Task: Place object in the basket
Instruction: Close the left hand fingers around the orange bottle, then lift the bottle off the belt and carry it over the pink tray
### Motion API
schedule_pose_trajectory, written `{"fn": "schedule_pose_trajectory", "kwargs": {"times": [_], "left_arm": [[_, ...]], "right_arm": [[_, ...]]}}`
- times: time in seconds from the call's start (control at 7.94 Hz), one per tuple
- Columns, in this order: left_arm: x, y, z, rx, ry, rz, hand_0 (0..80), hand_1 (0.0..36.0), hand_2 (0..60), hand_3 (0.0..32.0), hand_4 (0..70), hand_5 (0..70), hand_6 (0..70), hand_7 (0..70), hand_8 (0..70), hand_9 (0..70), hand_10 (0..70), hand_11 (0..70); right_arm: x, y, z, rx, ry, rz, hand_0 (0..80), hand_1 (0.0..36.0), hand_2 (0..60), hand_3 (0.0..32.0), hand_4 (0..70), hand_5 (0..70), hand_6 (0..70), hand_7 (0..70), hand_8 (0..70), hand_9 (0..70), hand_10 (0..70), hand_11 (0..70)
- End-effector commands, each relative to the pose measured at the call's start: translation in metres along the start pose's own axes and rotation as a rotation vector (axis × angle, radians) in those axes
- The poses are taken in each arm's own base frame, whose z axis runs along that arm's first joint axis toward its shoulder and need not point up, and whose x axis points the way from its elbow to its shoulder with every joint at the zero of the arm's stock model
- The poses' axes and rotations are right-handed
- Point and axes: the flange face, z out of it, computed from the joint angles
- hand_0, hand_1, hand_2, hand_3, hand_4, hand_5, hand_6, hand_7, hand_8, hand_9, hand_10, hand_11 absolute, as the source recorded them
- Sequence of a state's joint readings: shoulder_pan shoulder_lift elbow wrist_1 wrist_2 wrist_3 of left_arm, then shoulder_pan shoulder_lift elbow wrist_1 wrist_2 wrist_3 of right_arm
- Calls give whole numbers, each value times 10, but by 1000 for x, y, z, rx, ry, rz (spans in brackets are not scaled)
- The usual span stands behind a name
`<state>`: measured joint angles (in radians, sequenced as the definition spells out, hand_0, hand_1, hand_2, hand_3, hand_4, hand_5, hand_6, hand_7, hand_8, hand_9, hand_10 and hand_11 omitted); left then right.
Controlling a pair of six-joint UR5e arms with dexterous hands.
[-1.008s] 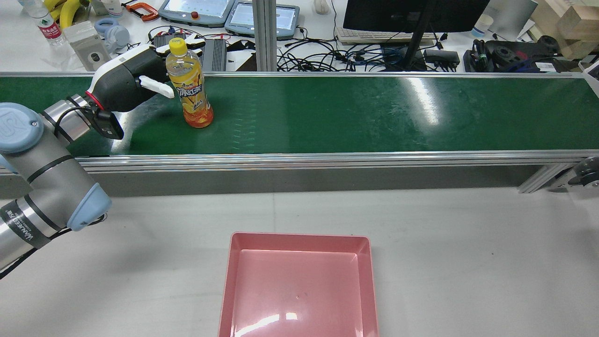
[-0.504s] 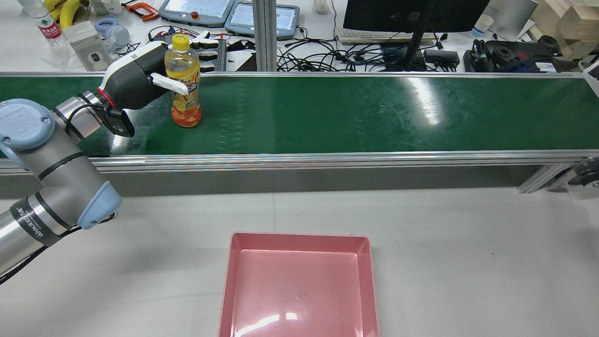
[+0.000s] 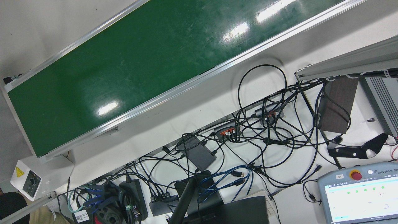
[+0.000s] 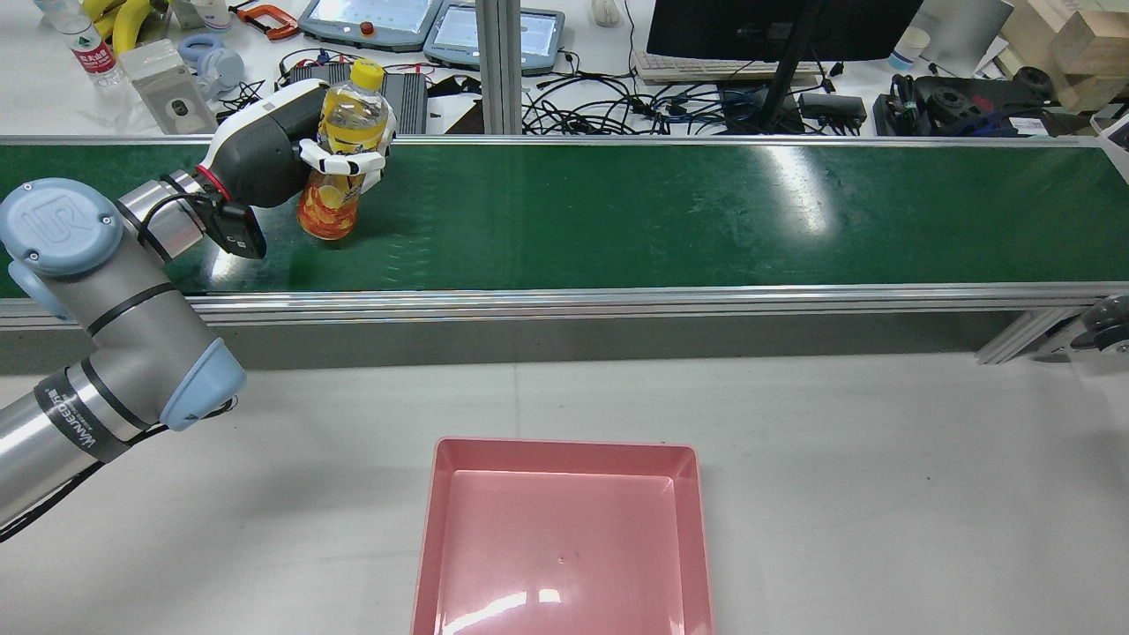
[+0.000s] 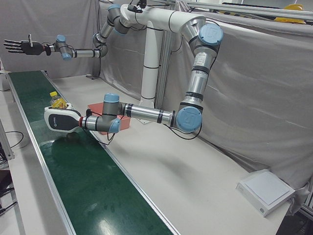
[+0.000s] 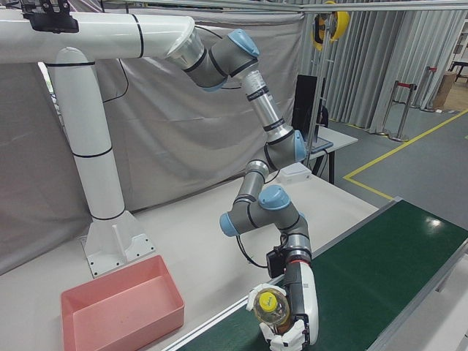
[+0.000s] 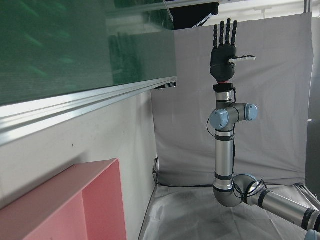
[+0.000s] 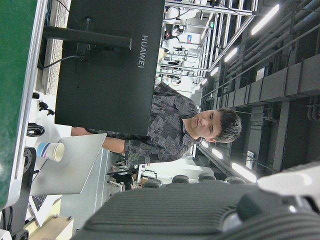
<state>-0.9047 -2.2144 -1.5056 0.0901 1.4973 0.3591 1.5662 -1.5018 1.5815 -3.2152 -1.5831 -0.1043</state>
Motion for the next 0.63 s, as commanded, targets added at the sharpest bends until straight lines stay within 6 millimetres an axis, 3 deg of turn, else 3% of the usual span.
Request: {"fn": "schedule_pose_trajectory", "kwargs": {"times": [0.0,0.13,0.25,0.5], "left_arm": [[0,55,23,-81,9,-18,514,202,600,0,700,700,700,700,700,700,700,700],[-36,95,40,-130,-33,-56,508,200,600,0,700,700,700,700,700,700,700,700],[-57,127,55,-166,-55,-79,507,194,600,0,700,700,700,700,693,700,700,700],[-102,170,67,-204,-106,-110,505,192,600,0,700,700,700,700,700,700,700,700]], "right_arm": [[0,0,0,0,0,0,0,0,0,0,0,0,0,0,0,0,0,0],[0,0,0,0,0,0,0,0,0,0,0,0,0,0,0,0,0,0],[0,0,0,0,0,0,0,0,0,0,0,0,0,0,0,0,0,0],[0,0,0,0,0,0,0,0,0,0,0,0,0,0,0,0,0,0]]}}
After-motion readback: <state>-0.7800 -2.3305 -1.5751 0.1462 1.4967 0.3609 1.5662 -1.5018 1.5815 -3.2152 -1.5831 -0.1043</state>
